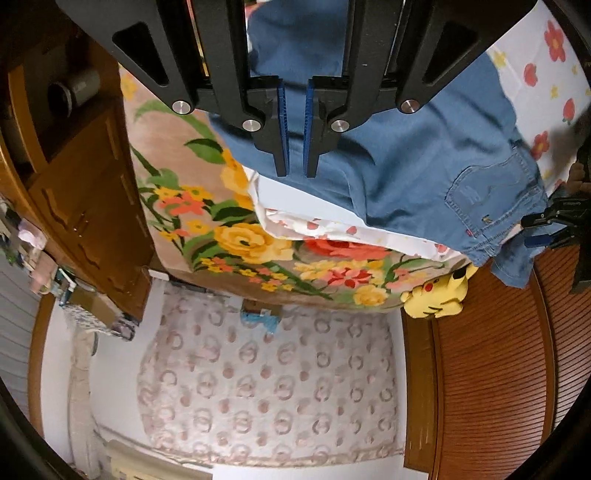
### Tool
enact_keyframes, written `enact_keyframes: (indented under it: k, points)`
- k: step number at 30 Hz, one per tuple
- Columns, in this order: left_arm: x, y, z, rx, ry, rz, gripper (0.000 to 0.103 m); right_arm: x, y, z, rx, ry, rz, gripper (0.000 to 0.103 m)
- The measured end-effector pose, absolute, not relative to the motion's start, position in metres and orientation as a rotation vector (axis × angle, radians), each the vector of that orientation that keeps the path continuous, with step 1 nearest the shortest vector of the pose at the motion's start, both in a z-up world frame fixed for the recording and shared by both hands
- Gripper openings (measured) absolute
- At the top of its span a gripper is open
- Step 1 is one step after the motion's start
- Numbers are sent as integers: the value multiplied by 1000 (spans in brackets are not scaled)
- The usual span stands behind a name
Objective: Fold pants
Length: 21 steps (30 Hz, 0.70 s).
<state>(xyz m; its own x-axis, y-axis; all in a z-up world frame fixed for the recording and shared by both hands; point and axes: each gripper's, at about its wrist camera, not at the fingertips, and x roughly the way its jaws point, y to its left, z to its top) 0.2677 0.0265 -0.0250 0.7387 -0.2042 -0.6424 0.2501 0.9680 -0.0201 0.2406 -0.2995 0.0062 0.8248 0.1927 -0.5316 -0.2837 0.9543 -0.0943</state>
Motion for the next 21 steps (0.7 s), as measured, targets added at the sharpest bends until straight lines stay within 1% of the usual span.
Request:
enact_keyframes:
  k: [5, 13, 15, 17, 21]
  points:
    - [244, 30, -21, 67, 694, -232, 78, 209, -293, 7, -159, 528, 272, 17]
    - [198, 38, -10, 68, 663, -228, 78, 145, -284, 12, -170, 485, 316, 19]
    - [187, 41, -7, 65, 653, -230, 78, 130, -282, 11, -175, 477, 328, 21]
    - [177, 44, -6, 61, 646, -233, 78, 117, -279, 9, -174, 472, 343, 27]
    - [158, 53, -6, 48, 638, -231, 78, 96, -268, -4, -180, 484, 384, 28]
